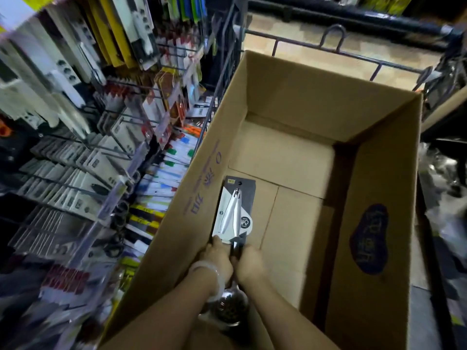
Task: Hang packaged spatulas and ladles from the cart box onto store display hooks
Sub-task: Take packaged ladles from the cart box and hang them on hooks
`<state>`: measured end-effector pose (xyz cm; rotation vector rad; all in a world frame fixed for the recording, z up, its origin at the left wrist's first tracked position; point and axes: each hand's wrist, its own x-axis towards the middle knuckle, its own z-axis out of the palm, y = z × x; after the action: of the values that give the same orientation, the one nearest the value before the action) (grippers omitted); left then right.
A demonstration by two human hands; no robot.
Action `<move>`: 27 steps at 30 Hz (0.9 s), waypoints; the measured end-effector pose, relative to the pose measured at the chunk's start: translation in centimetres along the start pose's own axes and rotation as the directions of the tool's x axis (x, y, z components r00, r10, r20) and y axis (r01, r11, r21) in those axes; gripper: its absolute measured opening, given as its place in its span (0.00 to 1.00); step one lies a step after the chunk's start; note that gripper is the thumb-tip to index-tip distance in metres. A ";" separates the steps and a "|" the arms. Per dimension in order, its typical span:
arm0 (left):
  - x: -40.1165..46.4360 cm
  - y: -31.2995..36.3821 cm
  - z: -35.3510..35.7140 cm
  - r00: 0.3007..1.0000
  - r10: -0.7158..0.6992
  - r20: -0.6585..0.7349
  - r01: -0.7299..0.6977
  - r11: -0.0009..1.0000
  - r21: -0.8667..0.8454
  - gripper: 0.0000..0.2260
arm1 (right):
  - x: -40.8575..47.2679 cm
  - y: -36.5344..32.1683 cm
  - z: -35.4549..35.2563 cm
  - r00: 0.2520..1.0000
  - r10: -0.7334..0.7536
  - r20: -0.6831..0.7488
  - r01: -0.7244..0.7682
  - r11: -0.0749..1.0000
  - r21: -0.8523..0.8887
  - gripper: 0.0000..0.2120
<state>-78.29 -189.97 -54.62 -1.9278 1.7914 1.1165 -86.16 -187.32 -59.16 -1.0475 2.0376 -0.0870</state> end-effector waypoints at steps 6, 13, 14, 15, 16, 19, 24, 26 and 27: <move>1.1 -0.1 0.1 0.979 -0.177 -0.101 0.136 0.936 -0.326 0.22 | -1.5 -0.2 -1.1 0.997 0.006 0.075 -0.050 0.802 0.595 0.13; -0.3 0.5 -2.4 0.984 -0.014 -0.177 -0.090 0.821 -0.564 0.10 | -4.3 -0.5 -5.7 0.953 -0.160 0.256 -0.123 0.570 0.812 0.14; -0.5 0.6 -3.2 0.982 0.025 -0.189 -0.137 0.783 -0.607 0.09 | -4.4 -0.7 -6.7 0.949 -0.196 0.247 -0.097 0.563 0.821 0.14; -0.7 0.8 -4.1 0.978 0.041 -0.205 -0.172 0.718 -0.675 0.08 | -4.5 -1.1 -7.7 0.943 -0.236 0.234 -0.062 0.567 0.821 0.14; -1.1 1.1 -5.0 0.978 0.043 -0.204 -0.185 0.623 -0.760 0.08 | -4.4 -1.5 -8.9 0.935 -0.274 0.225 -0.027 0.576 0.817 0.13; -2.1 2.2 -7.2 0.986 0.046 -0.158 -0.164 0.318 -0.934 0.11 | -3.7 -2.2 -12.1 0.895 -0.383 0.228 0.002 0.515 0.857 0.08; -2.9 2.3 -8.8 0.984 0.055 -0.170 -0.179 0.282 -0.943 0.11 | -0.4 -0.4 -10.4 0.991 0.042 0.127 -0.132 0.472 0.872 0.07; -3.1 1.7 -8.5 0.980 0.060 -0.190 -0.199 0.347 -0.916 0.11 | 0.5 0.2 -7.7 0.986 0.104 0.132 -0.167 0.685 0.709 0.06; -3.2 1.4 -8.2 0.977 0.061 -0.203 -0.211 0.390 -0.896 0.12 | 0.7 0.4 -6.4 0.985 0.081 0.155 -0.161 0.767 0.621 0.07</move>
<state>-76.61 -193.36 -46.58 -2.4363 1.4773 2.5093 -91.08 -189.43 -55.56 -0.4740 1.7575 -0.5911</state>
